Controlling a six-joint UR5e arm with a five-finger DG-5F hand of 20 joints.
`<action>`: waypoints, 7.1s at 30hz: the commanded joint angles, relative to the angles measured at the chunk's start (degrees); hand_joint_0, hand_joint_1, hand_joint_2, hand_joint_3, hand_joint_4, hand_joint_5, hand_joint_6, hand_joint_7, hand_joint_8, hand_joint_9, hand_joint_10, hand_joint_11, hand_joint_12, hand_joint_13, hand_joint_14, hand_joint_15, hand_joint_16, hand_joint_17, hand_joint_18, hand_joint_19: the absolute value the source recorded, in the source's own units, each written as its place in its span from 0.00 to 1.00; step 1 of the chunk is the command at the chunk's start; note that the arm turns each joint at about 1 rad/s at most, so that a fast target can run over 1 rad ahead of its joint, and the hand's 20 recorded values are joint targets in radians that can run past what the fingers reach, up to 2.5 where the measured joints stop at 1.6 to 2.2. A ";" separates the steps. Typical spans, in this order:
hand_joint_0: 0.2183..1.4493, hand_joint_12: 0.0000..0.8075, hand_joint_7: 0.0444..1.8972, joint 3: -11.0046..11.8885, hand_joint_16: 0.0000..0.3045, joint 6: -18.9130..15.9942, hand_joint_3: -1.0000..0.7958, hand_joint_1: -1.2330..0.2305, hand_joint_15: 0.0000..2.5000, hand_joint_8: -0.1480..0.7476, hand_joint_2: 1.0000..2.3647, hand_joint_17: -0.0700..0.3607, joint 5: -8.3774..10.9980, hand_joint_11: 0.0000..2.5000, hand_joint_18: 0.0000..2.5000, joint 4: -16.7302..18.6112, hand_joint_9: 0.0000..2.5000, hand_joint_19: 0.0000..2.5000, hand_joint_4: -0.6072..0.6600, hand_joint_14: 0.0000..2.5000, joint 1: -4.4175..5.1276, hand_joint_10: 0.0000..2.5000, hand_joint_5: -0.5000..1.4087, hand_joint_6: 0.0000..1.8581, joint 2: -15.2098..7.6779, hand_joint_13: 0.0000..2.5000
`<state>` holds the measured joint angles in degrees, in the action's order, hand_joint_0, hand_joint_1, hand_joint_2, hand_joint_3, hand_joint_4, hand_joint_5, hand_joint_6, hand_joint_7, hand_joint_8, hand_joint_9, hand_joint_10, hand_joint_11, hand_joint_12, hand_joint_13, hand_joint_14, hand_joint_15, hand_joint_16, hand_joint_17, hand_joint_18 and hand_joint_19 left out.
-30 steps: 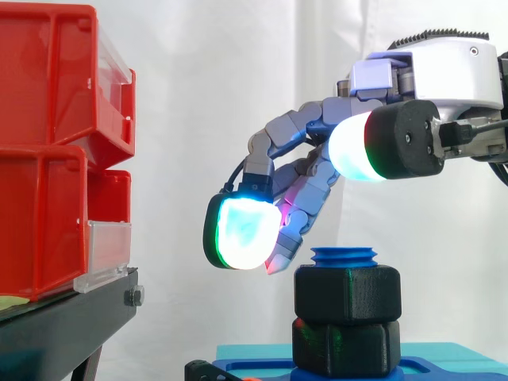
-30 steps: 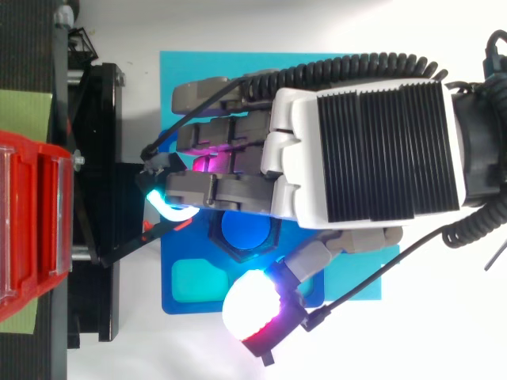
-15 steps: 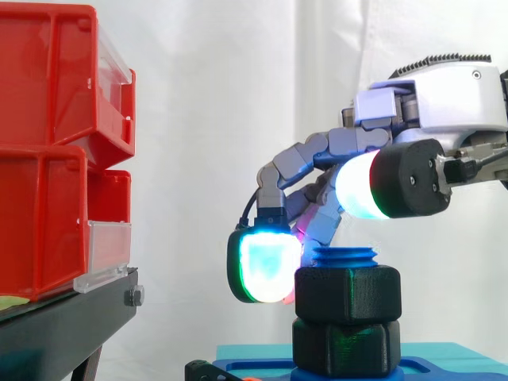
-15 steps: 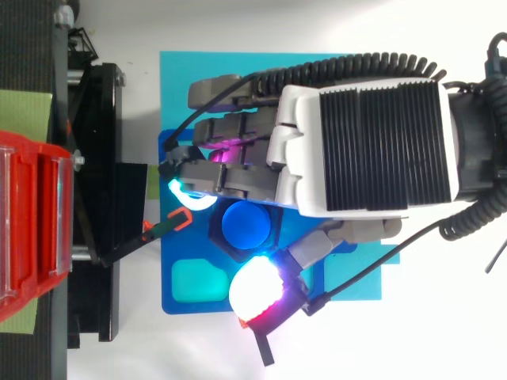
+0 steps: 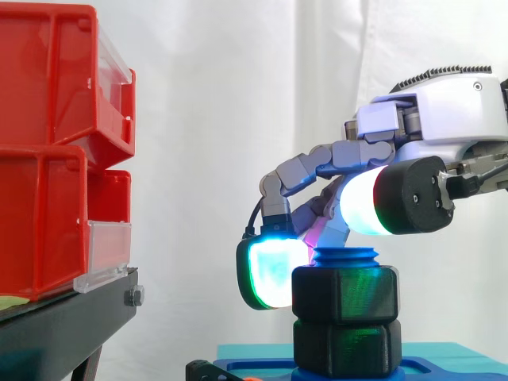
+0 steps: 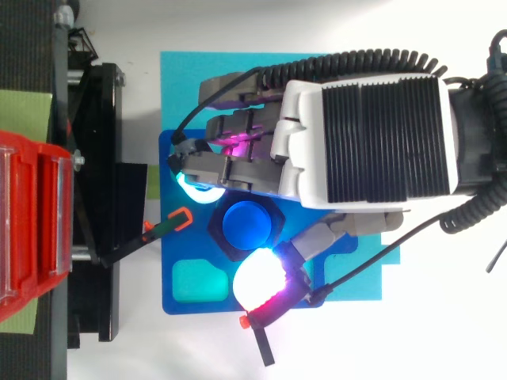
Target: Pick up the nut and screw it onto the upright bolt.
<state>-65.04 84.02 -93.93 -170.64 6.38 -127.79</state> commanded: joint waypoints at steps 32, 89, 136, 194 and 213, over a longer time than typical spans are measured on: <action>0.26 0.23 0.67 0.01 0.08 0.00 0.28 0.68 0.00 0.46 0.00 0.29 -0.46 0.00 0.25 -1.10 0.45 0.03 0.61 0.00 -1.81 0.00 0.26 0.27 0.00 0.37; 0.26 0.22 0.58 -0.08 0.08 0.00 0.28 0.69 0.00 0.45 0.00 0.30 -0.90 0.00 0.25 0.13 0.47 0.04 0.63 0.00 -0.32 0.00 0.26 0.27 0.00 0.38; 0.24 0.36 0.36 -8.96 0.10 9.14 0.28 0.69 0.00 0.40 0.00 0.33 -0.99 0.00 0.05 -7.51 0.21 0.00 0.57 0.00 -4.10 0.00 0.16 0.27 12.74 0.18; 0.22 0.43 0.35 -12.21 0.15 -47.90 0.28 0.72 0.00 0.37 0.00 0.40 11.40 0.00 0.00 -12.79 0.04 0.00 0.51 0.00 -3.31 0.00 0.13 0.27 16.70 0.04; 0.22 0.43 0.35 -12.21 0.15 -52.12 0.28 0.71 0.00 0.36 0.00 0.40 11.14 0.00 0.00 -13.23 0.04 0.00 0.52 0.00 -2.69 0.00 0.13 0.27 16.70 0.04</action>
<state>-77.25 31.85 -82.77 -183.92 3.63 -111.07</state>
